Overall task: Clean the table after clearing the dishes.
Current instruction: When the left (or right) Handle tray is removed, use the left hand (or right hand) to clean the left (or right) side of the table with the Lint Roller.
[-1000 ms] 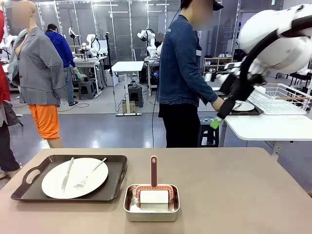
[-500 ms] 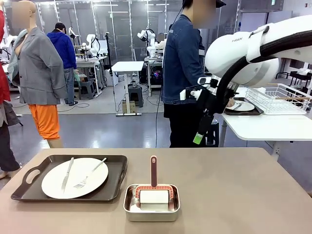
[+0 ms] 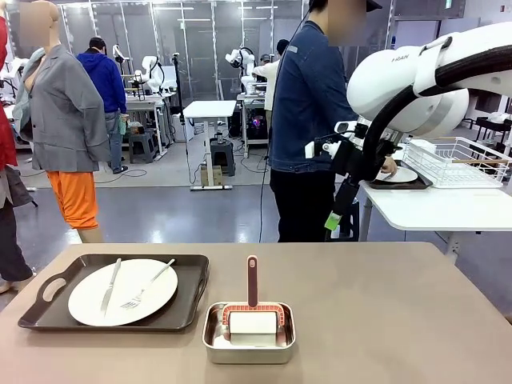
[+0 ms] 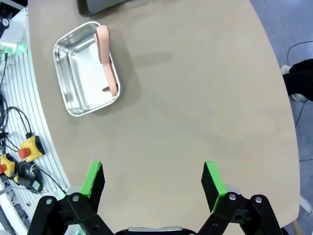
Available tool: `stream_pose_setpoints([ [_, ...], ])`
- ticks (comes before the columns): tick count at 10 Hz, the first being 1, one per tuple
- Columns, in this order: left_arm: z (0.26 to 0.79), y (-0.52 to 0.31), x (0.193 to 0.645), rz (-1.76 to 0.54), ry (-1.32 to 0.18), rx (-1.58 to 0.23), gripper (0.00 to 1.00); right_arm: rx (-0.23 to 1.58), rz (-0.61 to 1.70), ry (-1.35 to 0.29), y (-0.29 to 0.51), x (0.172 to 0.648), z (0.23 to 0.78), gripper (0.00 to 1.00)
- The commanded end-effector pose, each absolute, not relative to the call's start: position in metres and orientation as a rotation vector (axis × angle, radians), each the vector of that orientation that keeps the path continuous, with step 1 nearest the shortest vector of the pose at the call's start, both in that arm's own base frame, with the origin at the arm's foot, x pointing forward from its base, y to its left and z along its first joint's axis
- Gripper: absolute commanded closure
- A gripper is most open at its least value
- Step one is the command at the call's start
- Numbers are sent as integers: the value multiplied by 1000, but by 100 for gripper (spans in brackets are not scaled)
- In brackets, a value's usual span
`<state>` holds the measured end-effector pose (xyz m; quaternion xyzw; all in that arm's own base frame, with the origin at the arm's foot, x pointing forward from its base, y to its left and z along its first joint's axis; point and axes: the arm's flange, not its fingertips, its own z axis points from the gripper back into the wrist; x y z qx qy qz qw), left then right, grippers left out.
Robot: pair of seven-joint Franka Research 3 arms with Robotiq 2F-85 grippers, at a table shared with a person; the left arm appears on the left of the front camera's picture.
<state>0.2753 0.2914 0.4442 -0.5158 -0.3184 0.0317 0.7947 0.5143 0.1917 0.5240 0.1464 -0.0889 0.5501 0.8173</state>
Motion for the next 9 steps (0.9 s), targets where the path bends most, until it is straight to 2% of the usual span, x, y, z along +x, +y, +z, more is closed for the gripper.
stream_pose_setpoints([
  [1,445,292,272,59,-693,-1118,0,312,1171,-190,191,515,524,0],
  [9,445,292,272,59,-693,-1118,0,242,1492,57,342,523,479,0],
])
